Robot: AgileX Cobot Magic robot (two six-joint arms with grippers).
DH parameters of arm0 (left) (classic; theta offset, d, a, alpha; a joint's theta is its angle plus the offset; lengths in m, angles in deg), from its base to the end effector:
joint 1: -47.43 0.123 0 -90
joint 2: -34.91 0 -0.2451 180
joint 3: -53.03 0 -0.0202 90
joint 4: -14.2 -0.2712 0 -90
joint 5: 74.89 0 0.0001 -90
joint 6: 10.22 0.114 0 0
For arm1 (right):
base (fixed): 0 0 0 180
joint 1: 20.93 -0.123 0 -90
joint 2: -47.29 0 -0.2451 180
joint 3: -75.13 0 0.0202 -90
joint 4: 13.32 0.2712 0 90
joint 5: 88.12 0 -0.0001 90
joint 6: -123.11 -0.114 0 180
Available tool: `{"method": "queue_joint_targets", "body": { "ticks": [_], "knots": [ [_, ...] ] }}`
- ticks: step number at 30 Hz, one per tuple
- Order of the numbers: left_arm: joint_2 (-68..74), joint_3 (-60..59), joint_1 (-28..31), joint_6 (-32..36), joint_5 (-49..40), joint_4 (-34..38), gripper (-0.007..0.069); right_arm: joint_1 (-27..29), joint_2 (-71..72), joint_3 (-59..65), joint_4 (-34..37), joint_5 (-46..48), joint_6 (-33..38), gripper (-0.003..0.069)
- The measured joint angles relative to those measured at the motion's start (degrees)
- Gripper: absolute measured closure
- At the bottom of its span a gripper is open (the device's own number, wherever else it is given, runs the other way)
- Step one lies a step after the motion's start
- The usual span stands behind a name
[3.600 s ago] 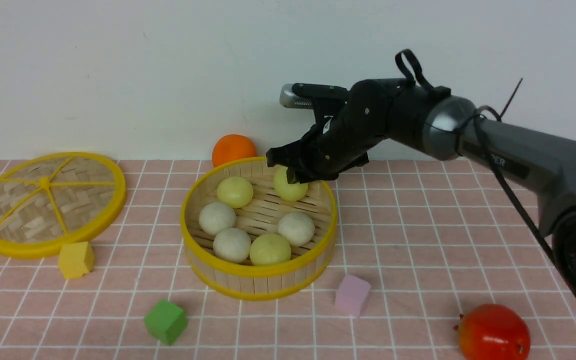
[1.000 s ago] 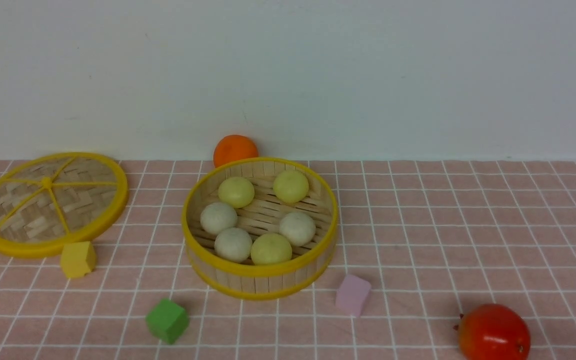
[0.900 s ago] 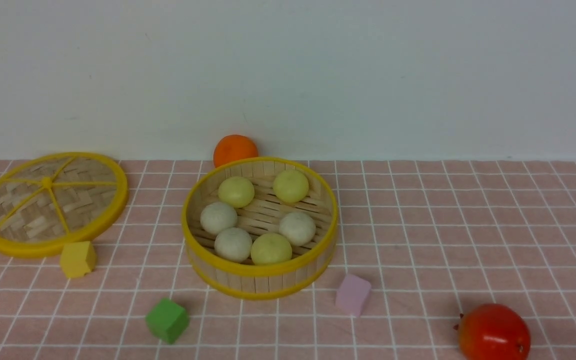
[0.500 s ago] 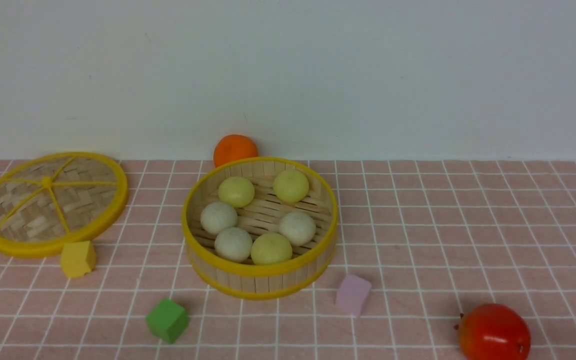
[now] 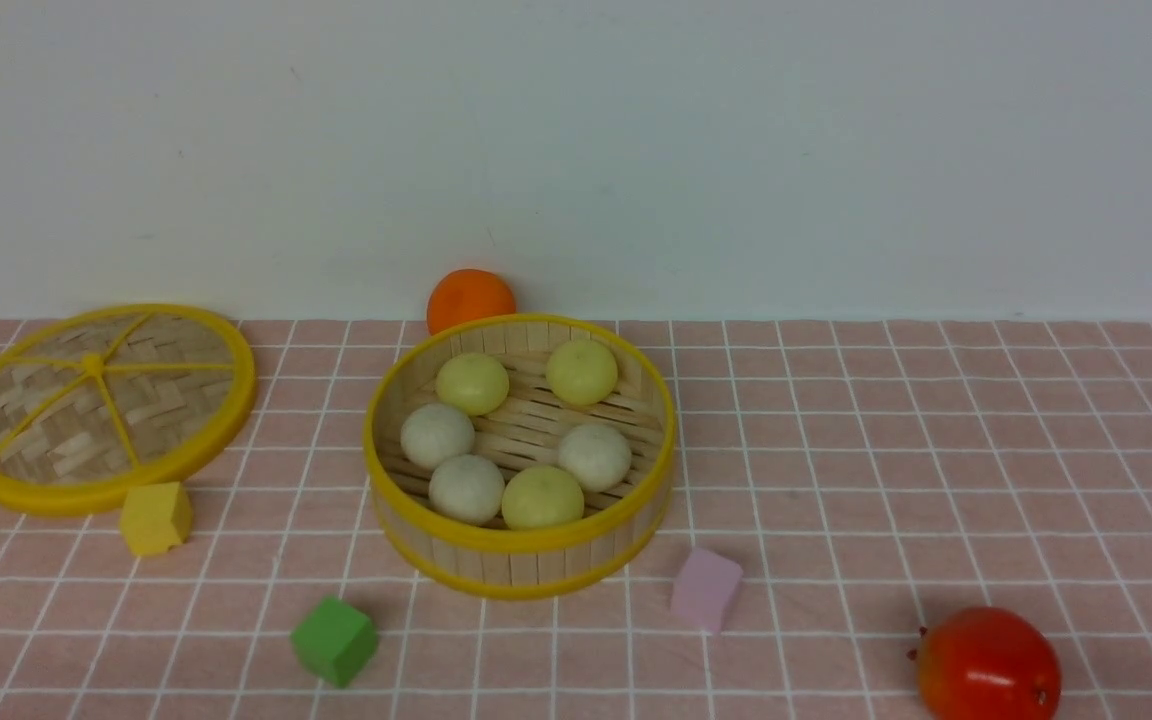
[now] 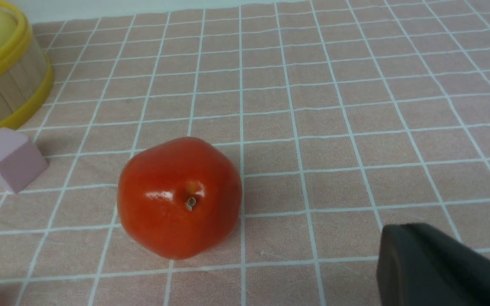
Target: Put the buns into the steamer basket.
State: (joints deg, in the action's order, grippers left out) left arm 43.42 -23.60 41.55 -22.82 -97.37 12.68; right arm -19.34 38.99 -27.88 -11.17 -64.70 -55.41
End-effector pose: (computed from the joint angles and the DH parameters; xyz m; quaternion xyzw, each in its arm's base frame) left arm 0.1341 -0.0127 0.1678 -0.0404 0.8060 -0.0836 0.5846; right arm 0.1340 -0.0020 0.1642 0.0104 0.8125 0.0005 0.5829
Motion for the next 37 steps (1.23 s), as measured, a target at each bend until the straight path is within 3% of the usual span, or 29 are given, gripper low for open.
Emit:
{"method": "queue_joint_targets", "body": {
  "ticks": [37],
  "knots": [
    [0.0, 0.0, 0.0, 0.0, 0.0, 0.0, 0.0454, 0.0, 0.0, 0.02, 0.0, -0.18, 1.48, 0.0589]
  ]
}}
